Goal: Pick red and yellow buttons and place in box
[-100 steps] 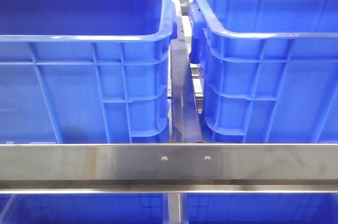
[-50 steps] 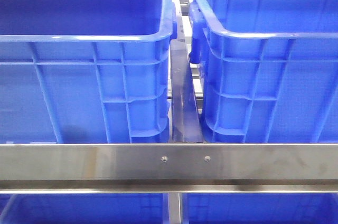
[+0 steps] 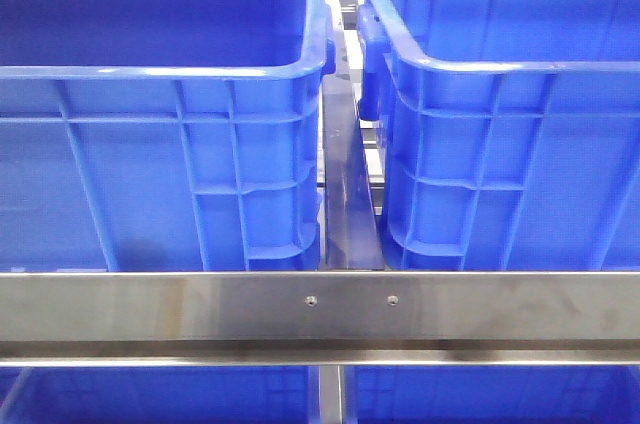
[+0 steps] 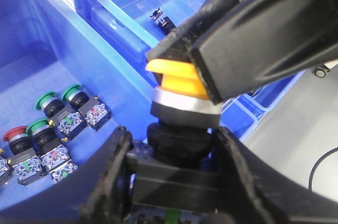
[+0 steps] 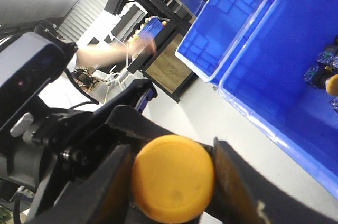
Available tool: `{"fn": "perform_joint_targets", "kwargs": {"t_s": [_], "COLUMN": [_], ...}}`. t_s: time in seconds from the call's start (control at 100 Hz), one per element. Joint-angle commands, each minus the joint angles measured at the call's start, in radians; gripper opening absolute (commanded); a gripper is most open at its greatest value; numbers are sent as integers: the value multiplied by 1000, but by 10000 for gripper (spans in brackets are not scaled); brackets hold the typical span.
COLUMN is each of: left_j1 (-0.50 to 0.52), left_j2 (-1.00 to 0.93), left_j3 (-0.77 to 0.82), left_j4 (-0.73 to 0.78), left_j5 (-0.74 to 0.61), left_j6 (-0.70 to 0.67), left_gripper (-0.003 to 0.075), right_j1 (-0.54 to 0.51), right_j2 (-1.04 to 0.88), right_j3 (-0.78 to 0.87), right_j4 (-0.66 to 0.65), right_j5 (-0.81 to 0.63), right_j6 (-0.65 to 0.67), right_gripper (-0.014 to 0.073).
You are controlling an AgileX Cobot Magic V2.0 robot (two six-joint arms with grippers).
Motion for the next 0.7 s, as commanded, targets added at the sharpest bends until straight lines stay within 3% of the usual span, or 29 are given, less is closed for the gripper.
{"fn": "perform_joint_targets", "kwargs": {"t_s": [0.0, 0.15, 0.2, 0.27, 0.42, 0.5, 0.69], "left_j1": [-6, -6, -6, -6, -6, -6, -4], "left_j2": [0, 0, 0, 0, -2, -2, -10], "left_j3": [-27, -27, -27, -27, -27, -27, -27], "left_j4": [-7, -7, -7, -7, -7, -3, 12], "left_j5": [-68, -68, -67, -65, -54, -45, -21], "left_j6": [-1, -1, -1, -1, -1, -1, -14], "left_gripper": [-19, -12, 25, 136, 515, 636, 660], "right_j1": [2, 2, 1, 1, 1, 1, -11], "right_j2": [-27, -27, -27, -27, -27, -27, -27], "right_j3": [-34, -34, -34, -34, -34, -34, -34], "right_j4": [101, 84, 82, 82, 82, 82, 82], "right_j5": [50, 28, 26, 24, 14, -8, -74], "right_j6": [-16, -30, -41, -51, -75, -88, -131], "right_gripper": [226, 226, 226, 226, 226, 226, 226]}}
